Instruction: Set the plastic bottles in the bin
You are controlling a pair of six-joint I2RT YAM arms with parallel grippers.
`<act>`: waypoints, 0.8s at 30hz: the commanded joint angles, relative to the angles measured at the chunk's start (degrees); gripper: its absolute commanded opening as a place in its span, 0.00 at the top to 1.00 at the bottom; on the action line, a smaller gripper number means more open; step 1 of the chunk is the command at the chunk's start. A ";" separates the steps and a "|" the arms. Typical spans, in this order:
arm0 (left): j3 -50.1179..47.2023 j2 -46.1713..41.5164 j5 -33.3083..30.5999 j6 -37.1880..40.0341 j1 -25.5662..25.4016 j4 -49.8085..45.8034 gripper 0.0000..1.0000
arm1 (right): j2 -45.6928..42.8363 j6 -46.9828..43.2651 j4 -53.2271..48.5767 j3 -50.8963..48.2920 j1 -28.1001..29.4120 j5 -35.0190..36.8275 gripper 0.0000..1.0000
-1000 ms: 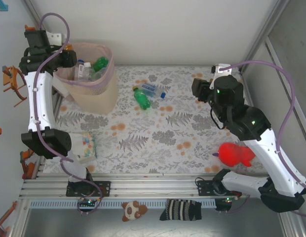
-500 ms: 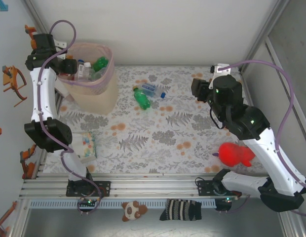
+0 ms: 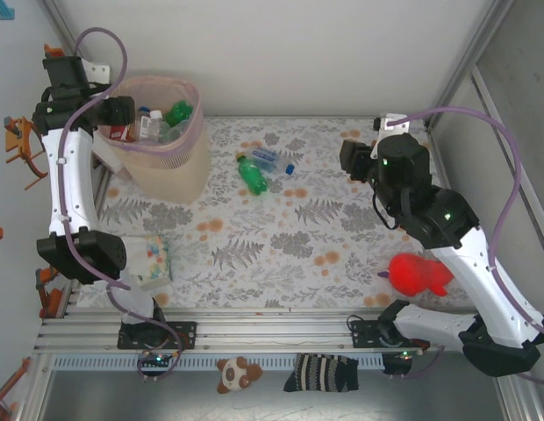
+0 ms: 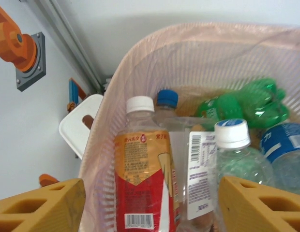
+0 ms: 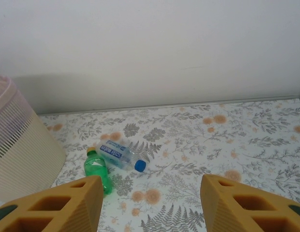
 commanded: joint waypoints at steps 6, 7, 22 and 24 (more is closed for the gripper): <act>3.05 -0.03 9.53 -4.69 -1.16 -0.89 0.43 | -1.35 0.46 1.06 -0.91 0.29 2.13 0.45; 2.94 -0.40 9.91 -5.04 -2.11 -0.84 0.43 | -1.35 0.33 1.05 -0.87 0.33 2.13 0.45; -1.73 -2.59 -0.72 -13.92 -26.96 1.00 0.43 | -1.13 0.25 0.32 -0.35 0.29 1.28 0.45; -3.33 -2.23 -2.76 -15.73 -30.39 2.81 0.45 | -1.17 0.16 0.17 -0.17 0.29 1.17 0.45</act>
